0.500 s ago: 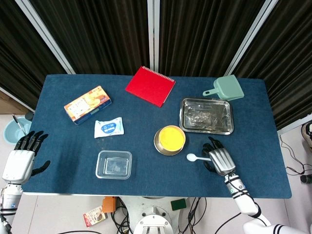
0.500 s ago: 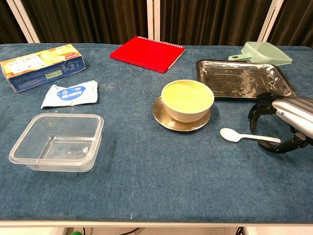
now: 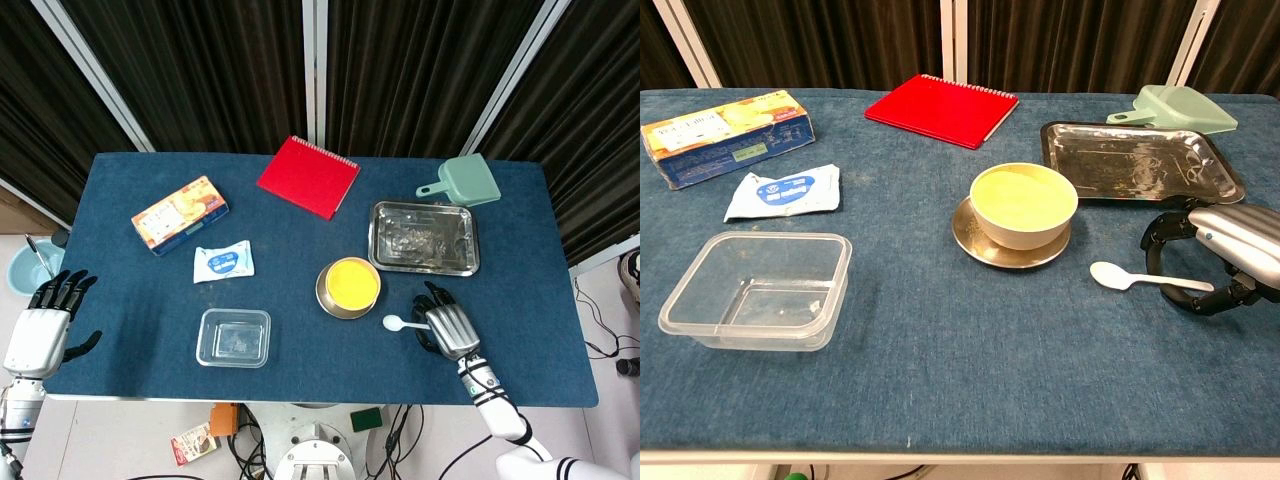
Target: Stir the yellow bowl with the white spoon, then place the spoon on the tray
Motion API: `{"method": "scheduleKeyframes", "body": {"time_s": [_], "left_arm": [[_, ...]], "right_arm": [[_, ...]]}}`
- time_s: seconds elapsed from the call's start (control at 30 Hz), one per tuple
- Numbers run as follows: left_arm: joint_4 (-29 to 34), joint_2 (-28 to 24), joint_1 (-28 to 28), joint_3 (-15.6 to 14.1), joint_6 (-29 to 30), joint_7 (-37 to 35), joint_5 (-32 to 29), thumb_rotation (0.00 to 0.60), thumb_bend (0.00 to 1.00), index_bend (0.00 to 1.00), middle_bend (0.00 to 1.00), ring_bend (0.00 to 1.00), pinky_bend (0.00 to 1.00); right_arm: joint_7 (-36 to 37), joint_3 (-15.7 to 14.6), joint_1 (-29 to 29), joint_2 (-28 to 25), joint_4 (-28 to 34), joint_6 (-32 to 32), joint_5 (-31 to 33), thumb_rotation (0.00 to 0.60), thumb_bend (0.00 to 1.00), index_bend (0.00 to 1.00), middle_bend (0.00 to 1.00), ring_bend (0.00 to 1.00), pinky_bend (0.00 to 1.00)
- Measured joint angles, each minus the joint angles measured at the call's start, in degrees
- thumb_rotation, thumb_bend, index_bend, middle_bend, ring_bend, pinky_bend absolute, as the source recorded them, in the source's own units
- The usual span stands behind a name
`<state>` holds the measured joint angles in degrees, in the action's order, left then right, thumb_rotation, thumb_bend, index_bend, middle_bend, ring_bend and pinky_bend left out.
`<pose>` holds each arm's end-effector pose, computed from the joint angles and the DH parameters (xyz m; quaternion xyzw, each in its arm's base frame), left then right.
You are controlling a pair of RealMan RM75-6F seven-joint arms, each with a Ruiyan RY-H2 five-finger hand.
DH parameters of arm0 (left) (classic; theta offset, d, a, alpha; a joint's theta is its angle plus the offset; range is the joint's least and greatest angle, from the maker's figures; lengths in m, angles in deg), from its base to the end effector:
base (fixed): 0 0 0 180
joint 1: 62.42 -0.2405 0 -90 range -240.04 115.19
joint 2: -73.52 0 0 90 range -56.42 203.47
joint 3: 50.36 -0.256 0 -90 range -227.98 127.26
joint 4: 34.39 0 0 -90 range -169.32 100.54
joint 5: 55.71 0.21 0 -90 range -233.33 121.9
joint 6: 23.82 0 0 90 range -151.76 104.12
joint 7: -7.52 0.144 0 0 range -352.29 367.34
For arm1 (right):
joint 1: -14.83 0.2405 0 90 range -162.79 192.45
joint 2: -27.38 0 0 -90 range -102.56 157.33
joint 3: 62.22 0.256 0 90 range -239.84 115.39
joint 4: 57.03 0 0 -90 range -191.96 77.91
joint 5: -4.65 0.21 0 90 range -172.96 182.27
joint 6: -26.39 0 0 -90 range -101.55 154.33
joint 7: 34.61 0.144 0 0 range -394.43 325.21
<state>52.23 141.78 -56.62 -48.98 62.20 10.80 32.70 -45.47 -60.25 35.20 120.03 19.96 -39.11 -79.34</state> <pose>-0.3167 0.1818 0.1411 -0.6259 -0.3502 -0.3735 0.5883 -0.2496 -0.2411 -0.0296 0.7196 -0.4024 0.3570 0.4391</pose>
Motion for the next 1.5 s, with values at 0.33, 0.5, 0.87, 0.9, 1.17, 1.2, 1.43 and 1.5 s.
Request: {"method": "scheduleKeyframes", "body": {"time_s": [0.33,0.5,0.87,0.9,1.17,1.2,1.43,1.5], "left_arm": [[-0.46,0.25,0.06,-0.04,-0.14,-0.12,0.01,0.6,0.18,0.16,0.12,0.06,0.15],[-0.36,0.13,0.08,-0.11,-0.36,0.06,-0.11,0.6,0.18,0.16,0.12,0.06,0.15],[0.49,-0.42,-0.1,-0.06,-0.48,0.43,-0.7,0.6,0.18,0.16,0.12,0.06,0.15],[0.6,-0.45,-0.11,-0.05,-0.49,0.49,-0.74,0.6,0.18,0.16,0.12,0.06,0.15],[1.42,-0.61,-0.02,0.23,-1.04,0.81,-1.59,0.6,0.18,0.16,0.12,0.06,0.15],[1.46,-0.63,0.01,0.25,-1.13,0.85,-1.69,0.6,0.18,0.16,0.12,0.06,0.15],[1.08,-0.43,0.2,0.5,-1.86,0.55,-2.52,0.6,0.18,0.16,0.12,0.06,0.15],[0.76,-0.28,0.28,0.52,-2.08,0.35,-2.64,0.6,0.18,0.16,0.12,0.06,0.15]], "right_arm": [[-0.33,0.0,0.01,0.34,-0.6,-0.63,0.4,0.6,0.45,0.56,0.29,0.05,0.17],[-0.61,0.02,0.15,-0.34,-0.34,-0.98,0.09,0.6,0.45,0.58,0.29,0.05,0.17],[-1.09,3.29,3.85,-11.86,10.13,0.19,-1.09,0.6,0.45,0.6,0.3,0.05,0.17],[-1.15,3.92,4.71,-12.75,10.98,1.18,-0.84,0.6,0.45,0.6,0.3,0.05,0.17],[-4.64,9.64,15.97,-14.63,13.24,14.82,4.92,0.6,0.45,0.6,0.3,0.05,0.17],[-5.52,10.14,17.45,-14.34,12.92,16.44,6.05,0.6,0.45,0.6,0.3,0.05,0.17],[-13.61,12.2,26.95,-8.0,6.86,23.56,14.33,0.6,0.45,0.6,0.3,0.05,0.17],[-15.37,12.17,28.32,-6.65,5.58,24.17,15.86,0.6,0.45,0.6,0.3,0.05,0.17]]}}
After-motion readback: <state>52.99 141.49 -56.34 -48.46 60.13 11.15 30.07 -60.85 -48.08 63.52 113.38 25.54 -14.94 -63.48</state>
